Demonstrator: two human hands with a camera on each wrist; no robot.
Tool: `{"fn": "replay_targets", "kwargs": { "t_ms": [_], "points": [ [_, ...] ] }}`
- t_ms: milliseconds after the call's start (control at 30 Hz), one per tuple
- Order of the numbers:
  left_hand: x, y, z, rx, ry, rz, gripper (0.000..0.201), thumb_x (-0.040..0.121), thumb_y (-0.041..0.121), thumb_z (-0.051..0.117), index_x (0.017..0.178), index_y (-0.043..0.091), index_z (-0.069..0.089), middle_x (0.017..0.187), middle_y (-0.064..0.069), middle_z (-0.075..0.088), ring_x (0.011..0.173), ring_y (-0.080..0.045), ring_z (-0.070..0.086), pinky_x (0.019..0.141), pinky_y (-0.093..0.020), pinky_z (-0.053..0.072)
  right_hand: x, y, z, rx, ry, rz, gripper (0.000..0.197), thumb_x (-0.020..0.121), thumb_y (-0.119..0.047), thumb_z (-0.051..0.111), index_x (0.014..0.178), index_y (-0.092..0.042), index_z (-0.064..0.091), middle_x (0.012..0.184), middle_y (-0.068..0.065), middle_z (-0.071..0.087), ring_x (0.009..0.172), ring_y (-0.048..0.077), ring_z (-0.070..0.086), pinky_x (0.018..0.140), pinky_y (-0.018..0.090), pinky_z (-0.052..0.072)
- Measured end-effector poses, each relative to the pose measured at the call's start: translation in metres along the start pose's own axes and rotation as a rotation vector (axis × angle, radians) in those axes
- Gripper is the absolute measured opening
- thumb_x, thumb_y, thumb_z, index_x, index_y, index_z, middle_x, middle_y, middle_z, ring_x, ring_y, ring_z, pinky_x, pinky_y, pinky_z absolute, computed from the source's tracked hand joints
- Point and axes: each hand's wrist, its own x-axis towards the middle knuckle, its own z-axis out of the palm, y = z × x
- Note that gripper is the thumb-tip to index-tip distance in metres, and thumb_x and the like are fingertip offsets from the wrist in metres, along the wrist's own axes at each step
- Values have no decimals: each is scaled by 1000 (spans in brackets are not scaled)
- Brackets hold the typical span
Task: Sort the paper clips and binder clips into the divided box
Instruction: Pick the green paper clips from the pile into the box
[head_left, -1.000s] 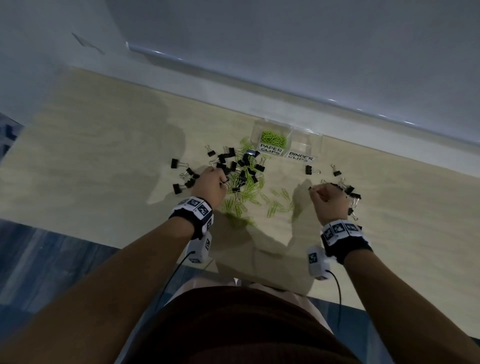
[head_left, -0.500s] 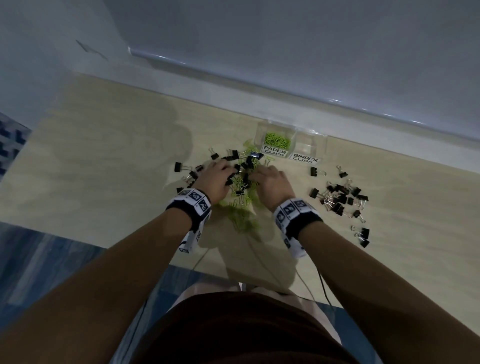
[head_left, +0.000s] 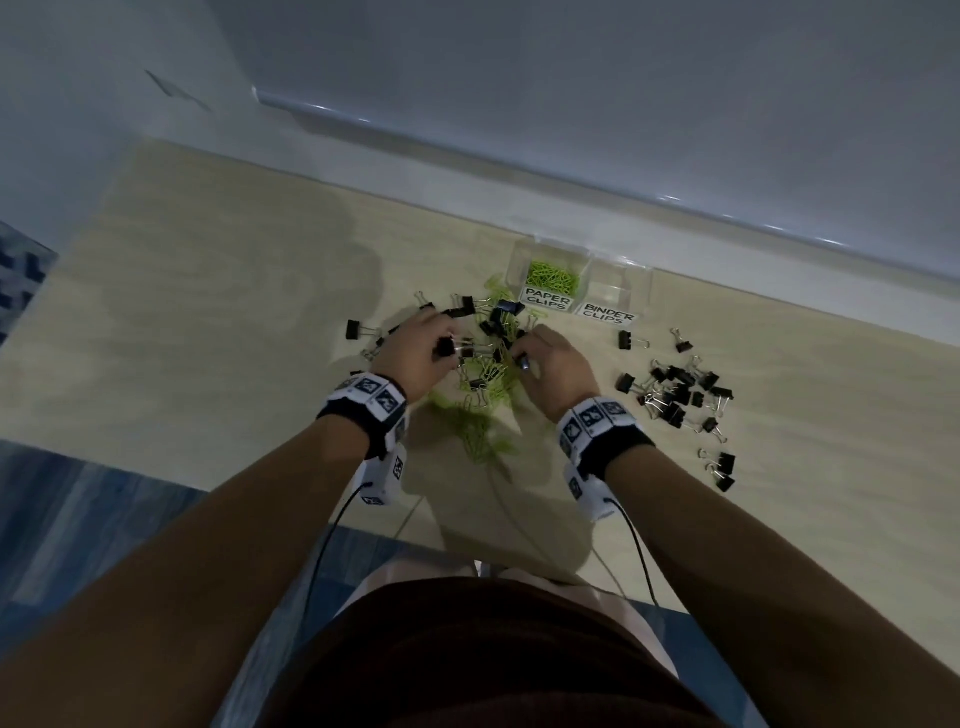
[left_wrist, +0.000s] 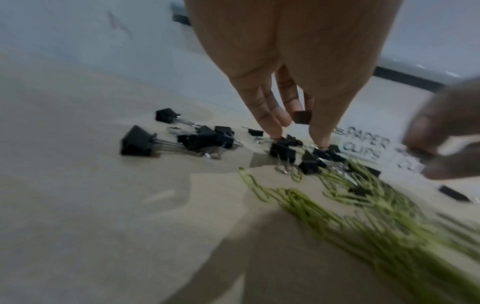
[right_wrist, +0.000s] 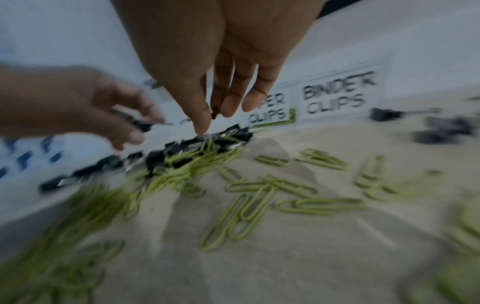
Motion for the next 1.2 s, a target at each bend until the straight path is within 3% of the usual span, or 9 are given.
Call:
{"fn": "replay_targets", "kwargs": {
  "t_ms": [100,233,333,500,600,667,833,1033,1200],
  "points": [
    [-8,-25,-13,16,129,-114,31,81,20,68,110,17,58,111,-5,54,98,-23,54,85,-38,49,-23,28,-19,59,175,206,14,79,-11,67,91,-15,61,97,-2,59,82,14,59,78,25,52],
    [-17,-56,-26,215,142,-262,38,79,22,70,114,14,57,116,-12,52,106,-34,47,86,-45,47,-66,77,-40,-98,329,453,15,76,-15,70,89,-11,64,93,9,63,82,27,61,72,39,52],
    [-19,-53,-26,324,126,-161,43,77,22,71,116,11,59,116,-15,53,106,-38,44,87,-48,45,-78,91,-44,-191,257,617,24,74,-20,71,96,-15,63,105,11,60,101,35,54,86,48,41],
    [-13,-13,0,207,-102,89,37,89,11,55,125,11,56,130,-7,50,120,-26,39,103,-40,37,-50,47,-30,-170,135,361,19,82,-18,63,100,-19,64,107,0,61,101,23,56,96,50,41],
    [-9,-1,12,250,-237,189,40,90,4,52,129,12,54,131,-5,51,120,-24,41,102,-35,35,-20,19,-12,-92,27,182,21,84,-10,60,102,-20,64,105,-3,63,95,16,58,93,40,48],
    [-5,0,15,283,-288,194,39,88,2,53,127,9,55,129,-8,53,117,-26,43,100,-37,37,-2,5,-4,-111,-60,125,28,84,-3,57,106,-18,65,110,0,62,98,20,57,90,35,48],
    [-3,-5,14,313,-310,189,30,90,8,55,119,8,56,127,-8,52,116,-27,42,99,-37,36,21,3,9,-208,-221,119,34,81,5,54,110,-11,63,117,8,53,103,30,55,86,38,50],
    [-13,-12,7,154,-183,118,6,88,10,56,93,6,55,100,-9,56,96,-24,46,84,-33,37,27,8,7,-275,-356,136,38,81,2,56,117,-9,54,122,12,43,109,31,46,89,40,46],
    [-17,-35,-10,46,102,-35,6,86,13,57,85,9,53,85,-8,57,78,-24,51,69,-37,44,23,10,-1,-236,-328,50,22,82,-10,58,103,-5,55,113,13,49,102,32,48,83,40,46]
  ]
}}
